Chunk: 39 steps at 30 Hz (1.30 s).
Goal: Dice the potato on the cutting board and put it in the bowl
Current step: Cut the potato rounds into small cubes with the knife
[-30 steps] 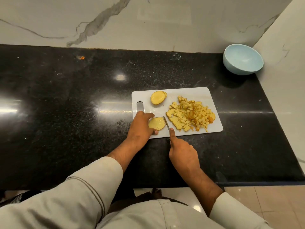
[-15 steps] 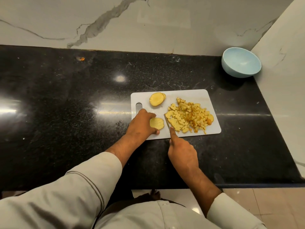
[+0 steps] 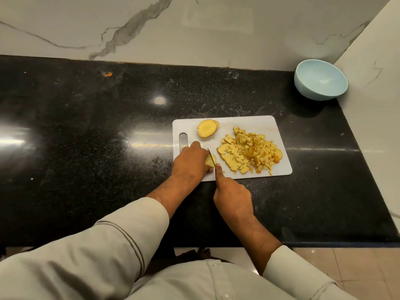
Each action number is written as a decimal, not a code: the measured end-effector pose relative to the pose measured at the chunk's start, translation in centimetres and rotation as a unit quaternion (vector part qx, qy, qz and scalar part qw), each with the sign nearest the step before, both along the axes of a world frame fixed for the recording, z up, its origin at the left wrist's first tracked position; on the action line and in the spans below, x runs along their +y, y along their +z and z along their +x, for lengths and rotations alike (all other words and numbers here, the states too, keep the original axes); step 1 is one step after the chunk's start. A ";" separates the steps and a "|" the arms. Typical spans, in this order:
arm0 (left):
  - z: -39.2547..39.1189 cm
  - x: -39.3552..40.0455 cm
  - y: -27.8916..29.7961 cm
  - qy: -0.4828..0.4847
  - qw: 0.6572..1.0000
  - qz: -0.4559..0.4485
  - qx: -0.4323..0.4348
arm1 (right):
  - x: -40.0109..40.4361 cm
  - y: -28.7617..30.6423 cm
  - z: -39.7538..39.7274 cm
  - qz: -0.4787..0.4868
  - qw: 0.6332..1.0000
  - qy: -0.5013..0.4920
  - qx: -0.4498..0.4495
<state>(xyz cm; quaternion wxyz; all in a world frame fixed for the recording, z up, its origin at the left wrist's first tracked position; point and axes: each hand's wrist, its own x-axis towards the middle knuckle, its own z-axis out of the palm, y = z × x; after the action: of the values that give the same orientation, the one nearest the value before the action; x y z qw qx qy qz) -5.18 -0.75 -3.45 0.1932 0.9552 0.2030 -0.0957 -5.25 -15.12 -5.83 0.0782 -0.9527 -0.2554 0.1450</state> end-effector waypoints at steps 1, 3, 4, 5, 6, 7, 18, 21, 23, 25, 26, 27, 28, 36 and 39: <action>0.1 -0.1 0.0 -0.002 1.000 0.008 0.003 | 0.1 0.0 0.1 -0.003 1.000 0.003 -0.002; 0.3 -0.3 0.1 -0.004 1.000 0.022 0.006 | 0.4 0.0 0.4 -0.013 1.000 0.008 -0.005; 0.3 -0.4 0.1 -0.006 0.999 0.030 0.007 | 0.6 0.0 0.6 -0.018 1.000 0.011 -0.005; 0.3 -0.5 0.2 -0.005 0.999 0.040 0.006 | 0.9 -0.1 0.8 -0.023 1.000 0.016 -0.005; 0.3 -0.6 0.2 -0.002 0.999 0.049 0.004 | 1.1 -0.2 0.9 -0.027 0.999 0.022 -0.005; 0.3 -0.7 0.2 0.002 0.998 0.058 0.002 | 1.3 -0.3 1.0 -0.030 0.999 0.027 -0.006; 0.5 -1.2 0.3 0.008 0.997 0.073 0.014 | -2.0 -0.3 -1.4 -0.061 0.997 0.038 -0.004; 0.5 -1.1 0.2 0.004 0.998 0.069 0.009 | -3.4 -0.2 -2.8 -0.063 0.997 0.044 0.000; 0.3 -1.0 0.1 0.001 0.998 0.060 0.005 | -4.2 -0.2 -3.5 -0.066 0.997 0.045 0.006; 0.0 -0.7 0.0 0.005 0.999 0.035 -0.003 | -5.0 -0.1 -3.8 -0.066 0.997 0.041 0.008; -0.2 -0.5 -0.1 0.010 1.000 0.016 -0.007 | -5.4 0.0 -3.9 -0.062 0.997 0.038 0.006; -0.4 -0.2 -0.1 0.015 1.000 -0.003 -0.010 | -5.7 0.2 -4.0 -0.055 0.998 0.033 0.002; -0.6 0.1 -0.2 0.023 0.999 -0.023 -0.011 | -5.8 0.4 -4.0 -0.046 0.999 0.028 -0.004; -1.1 0.3 -0.2 0.050 0.997 -0.048 -0.031 | -1.5 1.0 -1.0 -0.027 0.999 0.014 -0.046; -0.8 0.0 0.0 0.041 0.999 -0.025 -0.022 | 0.0 0.3 0.1 -0.023 0.999 0.025 -0.022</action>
<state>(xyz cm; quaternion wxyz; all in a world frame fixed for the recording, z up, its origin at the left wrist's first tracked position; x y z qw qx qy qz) -5.95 -0.73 -3.42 0.2254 0.9428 0.2347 -0.0715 -5.12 -15.17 -5.50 0.0466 -0.9507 -0.2770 0.1317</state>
